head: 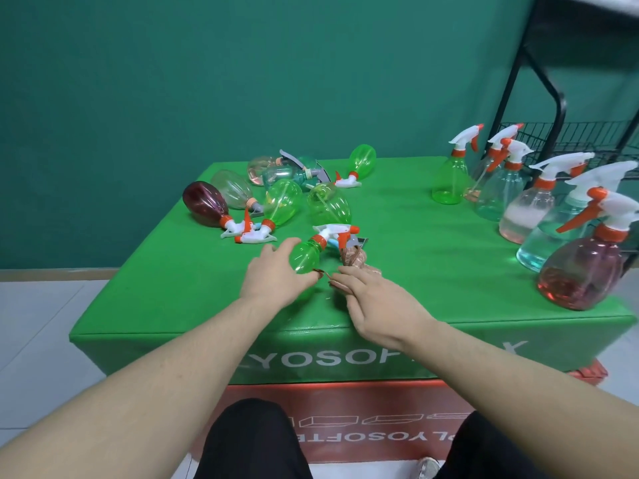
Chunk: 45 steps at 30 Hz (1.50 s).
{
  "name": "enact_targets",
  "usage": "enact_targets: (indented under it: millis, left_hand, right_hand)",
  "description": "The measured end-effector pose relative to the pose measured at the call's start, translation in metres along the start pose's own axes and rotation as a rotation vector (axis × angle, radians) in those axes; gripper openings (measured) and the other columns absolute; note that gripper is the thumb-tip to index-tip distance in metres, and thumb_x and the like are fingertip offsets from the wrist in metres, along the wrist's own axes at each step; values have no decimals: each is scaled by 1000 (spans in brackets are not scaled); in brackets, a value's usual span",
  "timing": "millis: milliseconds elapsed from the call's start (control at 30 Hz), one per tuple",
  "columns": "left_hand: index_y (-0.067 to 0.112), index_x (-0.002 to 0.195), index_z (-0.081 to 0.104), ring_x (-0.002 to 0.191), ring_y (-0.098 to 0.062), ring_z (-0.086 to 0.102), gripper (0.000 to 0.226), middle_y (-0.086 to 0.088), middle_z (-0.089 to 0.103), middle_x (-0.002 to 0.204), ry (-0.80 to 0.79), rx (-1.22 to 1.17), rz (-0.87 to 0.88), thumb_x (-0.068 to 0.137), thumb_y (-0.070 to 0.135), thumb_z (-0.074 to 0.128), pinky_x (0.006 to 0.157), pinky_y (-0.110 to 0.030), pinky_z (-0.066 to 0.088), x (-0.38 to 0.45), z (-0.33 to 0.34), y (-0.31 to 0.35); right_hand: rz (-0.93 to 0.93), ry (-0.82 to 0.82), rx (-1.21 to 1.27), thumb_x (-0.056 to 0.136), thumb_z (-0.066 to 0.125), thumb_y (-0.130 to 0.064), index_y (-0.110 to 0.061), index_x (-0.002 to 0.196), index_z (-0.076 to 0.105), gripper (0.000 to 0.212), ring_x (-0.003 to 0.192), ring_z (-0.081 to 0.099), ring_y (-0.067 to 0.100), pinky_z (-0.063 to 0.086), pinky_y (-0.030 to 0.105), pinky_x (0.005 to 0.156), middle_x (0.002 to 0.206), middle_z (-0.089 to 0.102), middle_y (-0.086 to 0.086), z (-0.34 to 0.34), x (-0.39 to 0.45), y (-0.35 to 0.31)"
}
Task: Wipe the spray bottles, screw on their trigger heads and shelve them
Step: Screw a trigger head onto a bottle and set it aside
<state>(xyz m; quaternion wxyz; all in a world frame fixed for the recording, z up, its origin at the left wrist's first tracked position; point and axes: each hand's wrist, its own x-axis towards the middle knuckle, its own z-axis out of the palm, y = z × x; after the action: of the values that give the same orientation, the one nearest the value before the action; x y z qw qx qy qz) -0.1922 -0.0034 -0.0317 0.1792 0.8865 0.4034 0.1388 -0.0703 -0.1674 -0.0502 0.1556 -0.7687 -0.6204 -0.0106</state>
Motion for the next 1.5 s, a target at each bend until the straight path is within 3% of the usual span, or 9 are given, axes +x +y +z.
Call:
enact_targets:
  millis: [267,433,600,733,867,1067,1167,1333,1500]
  left_hand:
    - [36,154,33,75,-13,61,82,-8,47,149,6,-139,-25,85,47,76,57,-26,43,-9,-10,-5]
    - [35,155,34,86,-7,51,88,-4,41,156,19,-249,-3,82,56,80,61,-15,38,-16,-9,6]
    - [37,156,29,130,-26,52,99,-6,39,153,32,-256,7,76,64,80,110,-43,47,-18,1,19]
    - [38,155,27,119,-28,57,97,-7,41,143,21,-239,-12,77,67,77,103,-48,51,-15,11,22]
    - [33,156,29,127,-31,53,94,-11,40,147,30,-282,-71,81,62,77,104,-47,50,-10,10,22]
    - [35,155,35,135,-21,46,89,-4,41,151,55,-381,-11,81,56,80,96,-25,38,-15,7,21]
    - [37,155,35,121,-7,45,86,2,40,155,55,-420,32,83,52,79,92,-19,33,-20,5,21]
    - [41,153,39,141,-11,41,85,6,43,155,24,-465,63,80,54,81,106,-25,32,-22,5,16]
    - [40,154,37,143,-10,37,86,7,42,157,35,-526,36,81,52,81,104,-23,29,-20,3,15]
  right_hand:
    - [276,173,428,108,33,-23,-21,149,47,44,137,44,10,28,19,113,153,48,-2,-5,8,-2]
    - [509,276,723,110,27,-32,-26,148,48,43,117,50,12,35,20,93,145,54,1,-17,29,-12]
    - [638,337,863,111,21,-40,-21,146,49,48,130,50,24,35,33,106,144,54,5,-29,50,-19]
    - [625,316,865,110,21,-40,-22,145,49,47,128,53,27,38,38,106,140,56,6,-29,57,-25]
    - [432,330,819,108,25,-35,-30,138,49,38,98,60,18,45,32,88,116,60,-4,-6,47,-29]
    - [500,341,848,111,24,-34,-24,147,46,44,130,51,13,35,25,107,141,54,-6,-9,34,-19]
    - [639,341,932,111,21,-38,-16,131,56,46,122,53,19,36,38,113,137,55,5,-13,44,-15]
    - [728,373,1011,110,24,-39,-17,108,60,42,96,57,20,39,30,81,107,62,4,-34,61,-17]
    - [697,314,986,110,23,-37,-11,119,62,47,101,54,25,34,31,82,110,59,6,-36,64,-27]
